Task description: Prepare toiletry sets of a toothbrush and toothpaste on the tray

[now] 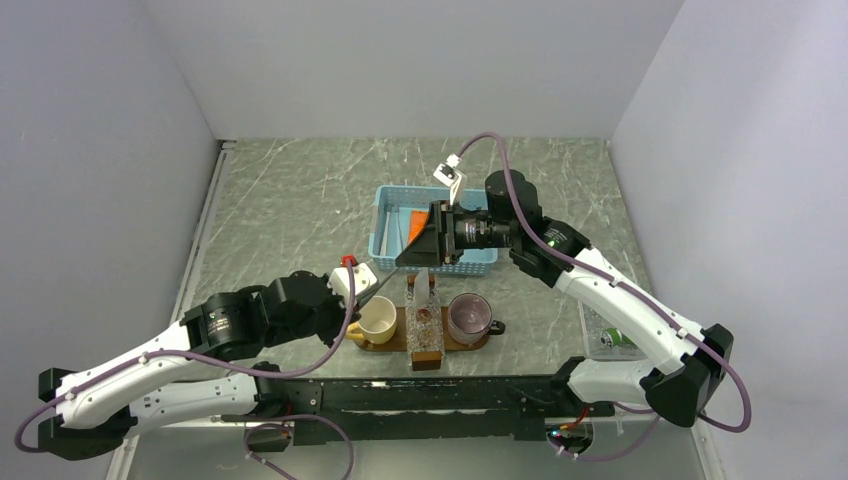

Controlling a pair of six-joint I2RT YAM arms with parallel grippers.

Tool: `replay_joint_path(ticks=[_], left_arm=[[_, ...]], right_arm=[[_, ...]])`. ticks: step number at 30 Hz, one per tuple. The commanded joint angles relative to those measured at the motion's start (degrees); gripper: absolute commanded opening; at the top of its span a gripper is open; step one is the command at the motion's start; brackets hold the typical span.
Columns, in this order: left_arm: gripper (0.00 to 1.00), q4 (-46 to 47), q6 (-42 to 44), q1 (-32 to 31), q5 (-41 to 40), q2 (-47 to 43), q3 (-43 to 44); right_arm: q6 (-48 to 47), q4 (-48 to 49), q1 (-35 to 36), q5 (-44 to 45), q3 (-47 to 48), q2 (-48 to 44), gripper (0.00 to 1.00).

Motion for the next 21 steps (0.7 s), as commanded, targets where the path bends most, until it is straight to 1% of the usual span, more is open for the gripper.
replay_joint_path(ticks=[1, 10, 15, 18, 20, 21], left_arm=[[0.00, 1.3, 0.7, -0.4, -1.2, -0.1, 1.7], [0.00, 1.2, 0.5, -0.5, -1.5, -0.3, 1.5], [0.00, 1.1, 0.5, -0.5, -1.8, -0.6, 1.7], [0.00, 1.1, 0.5, -0.5, -1.9, -0.6, 1.7], [0.00, 1.2, 0.5, -0.5, -1.7, -0.7, 1.6], [0.00, 1.3, 0.5, -0.5, -1.7, -0.7, 1.5]], right_arm=[[0.3, 1.5, 0.3, -1.3, 1.4, -0.3, 0.36], [0.3, 1.7, 0.4, -1.8, 1.3, 0.2, 0.21], [0.2, 1.6, 0.5, -1.9, 1.5, 0.5, 0.17], [0.1, 1.5, 0.6, -2.0, 1.4, 0.8, 0.10], [0.1, 1.7, 0.6, -2.2, 1.2, 0.8, 0.00], [0.1, 1.8, 0.7, -2.2, 1.1, 0.8, 0.00]])
